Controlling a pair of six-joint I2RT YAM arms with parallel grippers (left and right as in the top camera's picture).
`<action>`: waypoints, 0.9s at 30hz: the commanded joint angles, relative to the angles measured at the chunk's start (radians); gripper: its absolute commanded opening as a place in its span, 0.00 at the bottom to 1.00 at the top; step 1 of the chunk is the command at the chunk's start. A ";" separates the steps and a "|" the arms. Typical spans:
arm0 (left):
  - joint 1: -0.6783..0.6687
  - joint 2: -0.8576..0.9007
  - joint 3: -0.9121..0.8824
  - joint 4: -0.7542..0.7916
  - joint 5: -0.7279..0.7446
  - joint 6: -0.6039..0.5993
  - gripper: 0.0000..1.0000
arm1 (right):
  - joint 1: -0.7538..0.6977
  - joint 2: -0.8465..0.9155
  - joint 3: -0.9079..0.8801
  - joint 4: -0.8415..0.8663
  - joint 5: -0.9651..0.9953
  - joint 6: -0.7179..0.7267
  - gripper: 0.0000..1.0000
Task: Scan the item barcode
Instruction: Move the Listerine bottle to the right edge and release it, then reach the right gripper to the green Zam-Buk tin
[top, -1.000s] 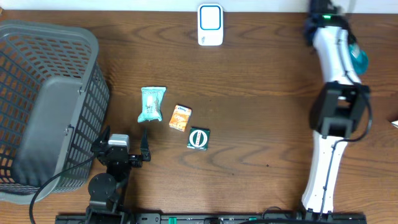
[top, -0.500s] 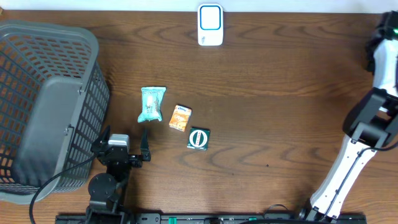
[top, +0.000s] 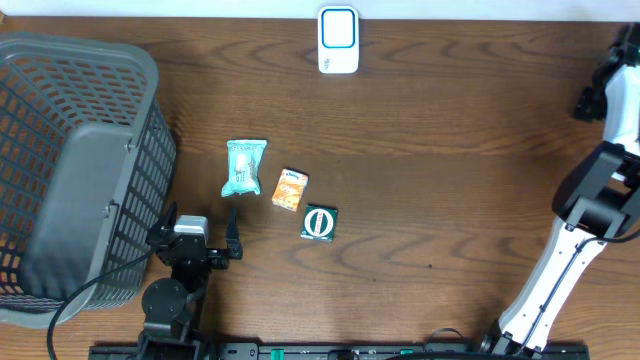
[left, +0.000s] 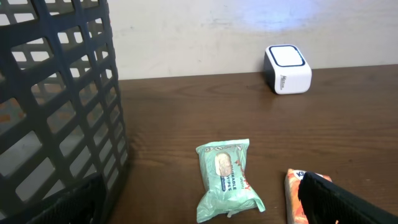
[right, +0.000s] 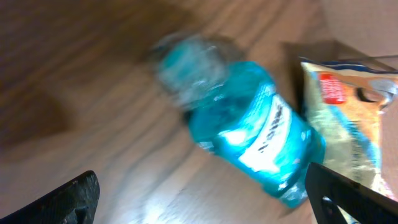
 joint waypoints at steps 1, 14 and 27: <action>0.002 -0.002 -0.021 -0.036 -0.013 -0.005 0.98 | 0.075 -0.083 0.008 -0.010 -0.069 0.029 0.99; 0.002 -0.002 -0.021 -0.036 -0.013 -0.005 0.98 | 0.410 -0.347 0.008 -0.169 -0.631 0.034 0.99; 0.002 -0.002 -0.021 -0.036 -0.013 -0.005 0.98 | 0.821 -0.376 -0.039 -0.447 -0.663 0.091 0.99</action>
